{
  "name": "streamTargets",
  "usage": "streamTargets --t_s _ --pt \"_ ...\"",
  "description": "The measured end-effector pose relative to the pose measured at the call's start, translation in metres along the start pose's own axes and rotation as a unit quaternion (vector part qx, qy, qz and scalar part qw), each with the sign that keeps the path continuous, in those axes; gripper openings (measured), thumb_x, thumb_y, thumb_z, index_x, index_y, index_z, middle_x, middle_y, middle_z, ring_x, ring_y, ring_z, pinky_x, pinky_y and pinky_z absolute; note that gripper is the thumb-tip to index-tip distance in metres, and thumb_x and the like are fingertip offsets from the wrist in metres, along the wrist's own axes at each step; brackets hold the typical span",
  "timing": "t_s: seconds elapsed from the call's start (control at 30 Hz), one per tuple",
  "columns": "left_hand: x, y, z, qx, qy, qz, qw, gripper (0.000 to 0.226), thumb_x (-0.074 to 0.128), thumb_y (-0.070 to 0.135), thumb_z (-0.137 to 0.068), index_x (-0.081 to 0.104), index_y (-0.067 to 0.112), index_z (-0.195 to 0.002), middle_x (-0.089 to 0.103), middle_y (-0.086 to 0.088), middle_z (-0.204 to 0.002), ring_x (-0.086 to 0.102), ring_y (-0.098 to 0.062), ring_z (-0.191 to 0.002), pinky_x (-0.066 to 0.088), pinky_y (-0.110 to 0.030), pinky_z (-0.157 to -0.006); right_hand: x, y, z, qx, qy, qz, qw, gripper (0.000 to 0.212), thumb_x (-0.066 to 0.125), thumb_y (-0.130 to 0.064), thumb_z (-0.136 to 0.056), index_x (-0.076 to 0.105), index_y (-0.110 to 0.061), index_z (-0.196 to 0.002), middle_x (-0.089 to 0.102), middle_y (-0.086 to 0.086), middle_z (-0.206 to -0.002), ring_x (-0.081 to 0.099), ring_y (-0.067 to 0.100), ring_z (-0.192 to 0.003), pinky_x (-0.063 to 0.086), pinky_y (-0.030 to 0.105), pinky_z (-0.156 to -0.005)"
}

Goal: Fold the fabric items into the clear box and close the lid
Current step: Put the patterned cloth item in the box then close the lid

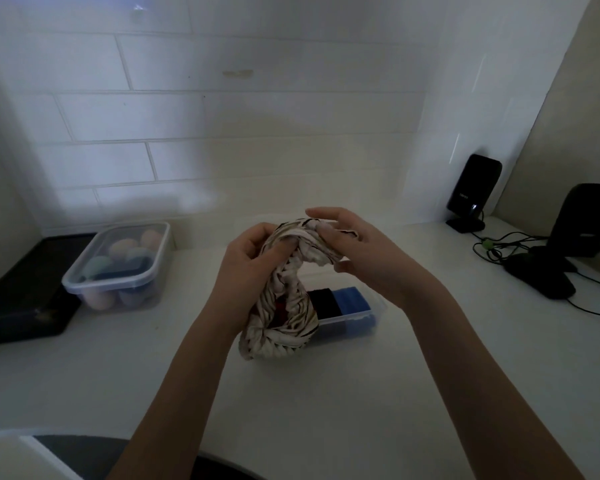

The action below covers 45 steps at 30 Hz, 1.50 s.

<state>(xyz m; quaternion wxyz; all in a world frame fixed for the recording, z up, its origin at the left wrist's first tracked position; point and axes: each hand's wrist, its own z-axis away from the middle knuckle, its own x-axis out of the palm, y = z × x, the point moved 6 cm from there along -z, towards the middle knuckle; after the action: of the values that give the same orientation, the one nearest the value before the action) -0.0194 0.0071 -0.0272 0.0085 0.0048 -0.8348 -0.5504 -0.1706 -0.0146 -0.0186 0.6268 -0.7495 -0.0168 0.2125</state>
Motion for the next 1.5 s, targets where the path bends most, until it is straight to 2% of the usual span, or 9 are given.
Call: streamTargets --t_s 0.3,0.43,0.57,0.67,0.83,0.93,1.2,1.3,1.5 --pt "0.006 -0.004 0.001 -0.05 -0.02 -0.027 0.998 0.037 0.041 0.031 -0.095 0.071 0.012 -0.083 0.074 0.003 -0.069 0.069 -0.01 -0.068 0.054 -0.019 -0.064 0.0 -0.005 -0.004 -0.092 0.043 -0.108 0.989 0.032 0.061 -0.003 -0.087 0.063 -0.009 -0.118 0.07 0.006 -0.112 0.067 0.016 -0.103 0.055 0.027 -0.088" --pt "-0.002 -0.01 -0.005 -0.079 0.037 0.08 0.993 0.033 0.041 0.029 -0.096 0.068 0.012 -0.089 0.073 -0.002 -0.067 0.069 -0.015 -0.067 0.058 -0.028 -0.067 -0.008 -0.005 -0.004 -0.055 0.055 -0.324 0.943 0.014 0.047 -0.002 -0.092 0.061 -0.007 -0.093 0.062 0.008 -0.066 0.06 0.02 -0.06 0.056 0.031 -0.064" --pt "-0.004 -0.016 -0.007 -0.163 -0.021 0.393 0.905 0.043 0.042 0.035 -0.092 0.065 0.016 -0.061 0.059 0.006 -0.045 0.063 -0.009 -0.053 0.058 -0.027 -0.072 -0.016 0.008 -0.006 -0.023 0.079 -0.25 0.965 0.019 0.055 -0.004 -0.09 0.044 -0.014 -0.078 0.039 -0.004 -0.047 0.034 0.01 -0.04 0.041 0.024 -0.045" --pt "0.001 -0.007 -0.006 -0.132 -0.13 0.557 0.81 0.035 0.045 0.035 -0.092 0.066 0.01 -0.104 0.074 -0.002 -0.088 0.068 -0.014 -0.088 0.048 -0.03 -0.096 -0.013 0.015 -0.005 0.002 0.058 -0.044 0.997 0.019 0.068 -0.015 -0.084 0.05 -0.014 -0.089 0.058 -0.006 -0.054 0.048 0.012 -0.046 0.039 0.022 -0.044" --pt "-0.008 -0.009 -0.012 -0.073 -0.047 0.429 0.899 0.074 0.078 0.033 -0.066 0.047 0.027 -0.133 0.055 0.002 -0.133 0.046 -0.015 -0.129 0.043 -0.033 -0.1 0.007 0.007 -0.005 -0.054 -0.007 0.123 0.991 0.022 0.067 -0.003 -0.081 0.061 -0.011 -0.1 0.069 0.013 -0.09 0.064 0.02 -0.078 0.056 0.039 -0.074" --pt "0.0 -0.013 -0.008 -0.046 -0.053 0.222 0.972 0.064 0.066 0.016 -0.071 0.04 0.043 -0.122 0.046 0.011 -0.135 0.035 -0.014 -0.137 0.046 -0.03 -0.097 0.01 -0.008 -0.002 -0.116 0.0 0.113 0.987 0.016 0.068 0.001 -0.079 0.069 -0.003 -0.095 0.068 0.008 -0.082 0.06 0.007 -0.073 0.049 0.023 -0.068" --pt "0.017 -0.006 0.0 -0.011 -0.094 -0.068 0.993 0.068 0.076 0.022 -0.071 0.043 0.031 -0.13 0.061 0.018 -0.117 0.059 0.0 -0.11 0.048 -0.017 -0.091 0.005 -0.029 0.006 -0.183 -0.018 0.078 0.98 0.038 0.062 0.006 -0.081 0.068 -0.019 -0.11 0.062 -0.002 -0.092 0.06 0.01 -0.09 0.05 0.025 -0.087" --pt "0.008 -0.001 0.0 0.001 -0.037 -0.045 0.998 0.029 0.07 0.008 -0.078 0.065 0.021 -0.103 0.073 0.007 -0.094 0.069 -0.012 -0.093 0.054 -0.025 -0.08 -0.001 -0.035 0.009 -0.205 0.009 0.073 0.976 0.031 0.061 0.003 -0.084 0.067 -0.012 -0.109 0.065 0.001 -0.096 0.063 0.014 -0.092 0.054 0.03 -0.085" --pt "0.024 -0.01 0.007 -0.11 -0.149 0.297 0.937 0.052 0.067 0.004 -0.041 0.069 0.005 -0.093 0.071 -0.011 -0.087 0.068 -0.025 -0.085 0.058 -0.034 -0.075 -0.006 -0.008 0.001 -0.048 0.013 -0.094 0.994 0.044 0.063 -0.009 -0.086 0.05 -0.022 -0.126 0.063 0.006 -0.117 0.067 0.02 -0.101 0.058 0.033 -0.08"
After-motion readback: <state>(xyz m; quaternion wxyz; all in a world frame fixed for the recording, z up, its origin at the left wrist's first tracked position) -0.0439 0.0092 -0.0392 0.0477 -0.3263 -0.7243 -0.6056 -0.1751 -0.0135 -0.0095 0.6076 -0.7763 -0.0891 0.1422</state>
